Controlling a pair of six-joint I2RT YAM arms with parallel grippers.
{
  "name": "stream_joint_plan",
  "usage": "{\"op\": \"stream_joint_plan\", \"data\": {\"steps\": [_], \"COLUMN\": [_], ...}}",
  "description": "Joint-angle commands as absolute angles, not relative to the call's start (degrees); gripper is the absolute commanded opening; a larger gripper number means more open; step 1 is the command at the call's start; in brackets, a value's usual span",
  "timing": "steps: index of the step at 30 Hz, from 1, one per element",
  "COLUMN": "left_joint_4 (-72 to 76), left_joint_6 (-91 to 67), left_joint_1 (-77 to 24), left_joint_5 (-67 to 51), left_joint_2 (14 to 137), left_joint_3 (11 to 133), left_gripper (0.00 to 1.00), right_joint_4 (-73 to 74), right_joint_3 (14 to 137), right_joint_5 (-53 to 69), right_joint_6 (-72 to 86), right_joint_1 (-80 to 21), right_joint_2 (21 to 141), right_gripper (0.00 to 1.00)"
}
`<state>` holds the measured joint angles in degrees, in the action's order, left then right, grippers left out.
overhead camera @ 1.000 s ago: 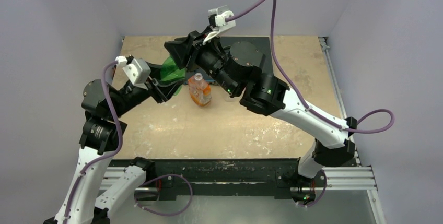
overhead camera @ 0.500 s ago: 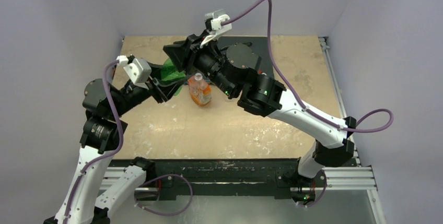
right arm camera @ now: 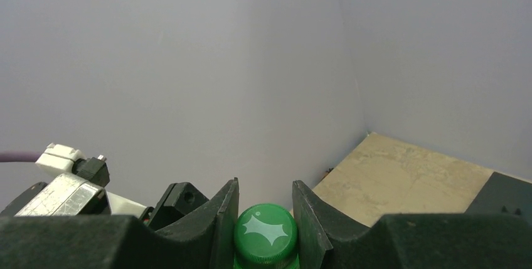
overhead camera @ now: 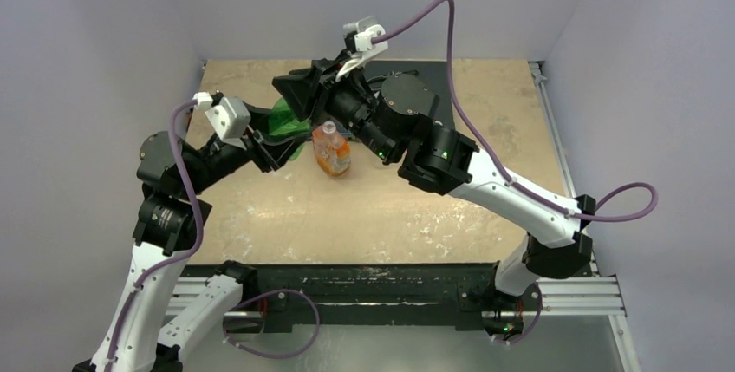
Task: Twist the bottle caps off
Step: Unscrew the bottle cap from the plastic bottle.
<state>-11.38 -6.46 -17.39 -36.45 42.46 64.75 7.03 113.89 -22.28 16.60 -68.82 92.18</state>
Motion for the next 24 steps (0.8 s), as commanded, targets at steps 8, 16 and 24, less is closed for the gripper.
{"op": "stream_joint_plan", "data": {"steps": [8,16,24], "left_joint_4": [-3.2,3.1,20.7], "left_joint_6": [-17.6,-26.0,-47.6], "left_joint_1": [-17.4,-17.4,-17.4], "left_joint_5": [-48.1,-56.7,-61.7], "left_joint_2": [42.5,44.2,47.0], "left_joint_3": [66.1,68.0,69.1], "left_gripper": [0.09,0.08,0.06], "right_joint_4": [-5.8,-12.0,-24.6], "right_joint_3": [105.1,101.3,100.3], "right_joint_5": [-2.0,16.8,41.4], "right_joint_6": [17.1,18.4,23.8], "right_joint_1": [-64.1,-59.8,-58.9], "right_joint_2": [81.6,77.0,77.1], "right_gripper": [0.0,0.0,0.0]}}
